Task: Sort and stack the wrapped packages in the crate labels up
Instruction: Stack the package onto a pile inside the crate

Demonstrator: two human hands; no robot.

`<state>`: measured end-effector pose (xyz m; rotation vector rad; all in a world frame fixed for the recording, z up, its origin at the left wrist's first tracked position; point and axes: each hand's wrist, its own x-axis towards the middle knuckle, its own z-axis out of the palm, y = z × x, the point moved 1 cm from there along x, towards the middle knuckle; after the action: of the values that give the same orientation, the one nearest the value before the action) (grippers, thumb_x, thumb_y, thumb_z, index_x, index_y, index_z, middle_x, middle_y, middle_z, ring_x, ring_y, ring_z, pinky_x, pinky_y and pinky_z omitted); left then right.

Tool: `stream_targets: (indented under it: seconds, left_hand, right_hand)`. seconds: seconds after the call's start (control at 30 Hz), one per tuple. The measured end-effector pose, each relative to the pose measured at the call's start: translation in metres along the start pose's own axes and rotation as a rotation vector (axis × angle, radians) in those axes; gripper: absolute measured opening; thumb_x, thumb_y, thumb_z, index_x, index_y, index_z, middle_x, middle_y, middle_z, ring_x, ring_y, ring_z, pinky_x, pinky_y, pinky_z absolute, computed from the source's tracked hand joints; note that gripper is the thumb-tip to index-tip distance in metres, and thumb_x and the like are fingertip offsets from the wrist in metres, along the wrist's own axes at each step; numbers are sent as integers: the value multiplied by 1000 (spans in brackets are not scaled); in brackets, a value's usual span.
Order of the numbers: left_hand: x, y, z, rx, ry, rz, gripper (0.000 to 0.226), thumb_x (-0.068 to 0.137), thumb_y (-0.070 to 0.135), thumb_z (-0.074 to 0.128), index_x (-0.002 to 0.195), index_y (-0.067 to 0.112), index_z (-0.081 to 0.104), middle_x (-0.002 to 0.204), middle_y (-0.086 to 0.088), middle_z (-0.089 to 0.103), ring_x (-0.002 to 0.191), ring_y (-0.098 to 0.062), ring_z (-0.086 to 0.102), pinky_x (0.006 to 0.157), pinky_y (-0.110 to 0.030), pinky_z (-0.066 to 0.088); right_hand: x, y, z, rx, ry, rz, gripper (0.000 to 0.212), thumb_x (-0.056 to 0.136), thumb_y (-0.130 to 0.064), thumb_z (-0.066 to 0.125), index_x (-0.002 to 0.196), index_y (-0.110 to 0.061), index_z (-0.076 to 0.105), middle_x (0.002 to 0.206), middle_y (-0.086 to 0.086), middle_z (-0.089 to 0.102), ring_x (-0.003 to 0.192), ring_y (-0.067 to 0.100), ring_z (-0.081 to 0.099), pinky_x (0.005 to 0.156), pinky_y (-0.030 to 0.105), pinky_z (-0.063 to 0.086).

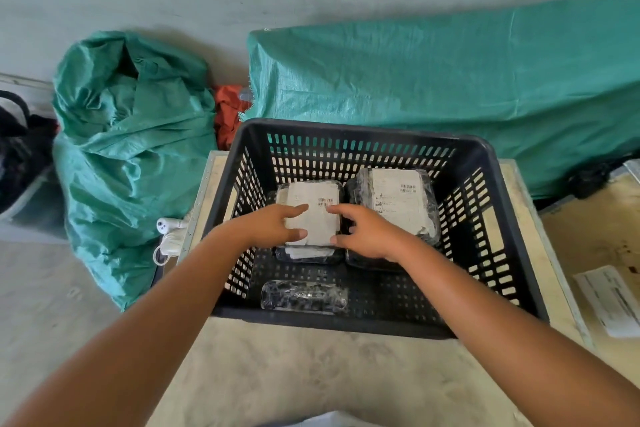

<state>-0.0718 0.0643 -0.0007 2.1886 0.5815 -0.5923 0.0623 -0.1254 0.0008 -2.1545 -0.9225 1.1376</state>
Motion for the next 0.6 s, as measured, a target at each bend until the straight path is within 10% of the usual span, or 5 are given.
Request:
stream_targets:
  seconds: [0.3,0.47,0.6]
  left_hand:
    - [-68,-3,21,16,-96,108,48,86,29,81,132,33,68,134,11,64,105,2,62,103,-29,47]
    - [-71,-10,40,-36,-191,97,38,85,20,82,121,29,70,134,7,64,127,-10,56,113,-40,42]
    - [-68,-10,40,-55,-204,122,38,82,13,84,114,32,72,127,13,66,122,-7,58,109,-33,43]
  right_hand:
    - [-48,13,10,100,-291,-73,41,79,-16,87,109,-43,77,130,-17,66,119,9,59,97,27,51]
    - [-47,16,31,-151,-374,-130,34,79,-15,88,107,-34,81,112,-20,70,82,-21,57,76,12,44]
    - [-42,21,31,-119,-347,-139,34,81,-16,86,103,-41,80,136,-11,66,123,7,59,103,30,47]
